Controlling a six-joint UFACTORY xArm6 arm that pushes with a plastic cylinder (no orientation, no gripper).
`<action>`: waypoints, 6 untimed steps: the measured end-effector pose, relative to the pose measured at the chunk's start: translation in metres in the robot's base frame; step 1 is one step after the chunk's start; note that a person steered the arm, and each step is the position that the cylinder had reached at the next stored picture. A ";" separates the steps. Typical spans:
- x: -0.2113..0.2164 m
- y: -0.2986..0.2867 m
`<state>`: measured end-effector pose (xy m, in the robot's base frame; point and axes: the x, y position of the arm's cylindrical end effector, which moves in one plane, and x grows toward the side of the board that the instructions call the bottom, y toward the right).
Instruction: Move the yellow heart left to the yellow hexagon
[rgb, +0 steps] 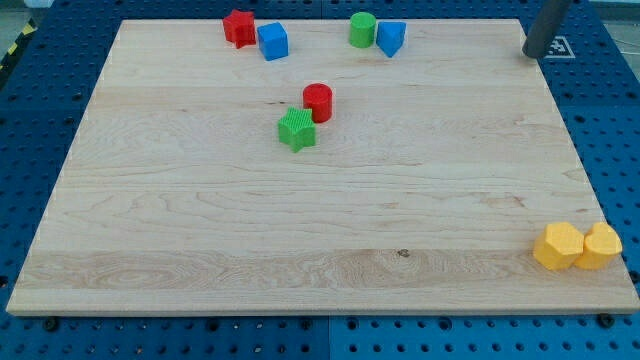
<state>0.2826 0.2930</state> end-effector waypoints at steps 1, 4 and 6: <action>0.004 -0.005; 0.071 0.024; 0.106 0.052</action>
<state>0.3887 0.3455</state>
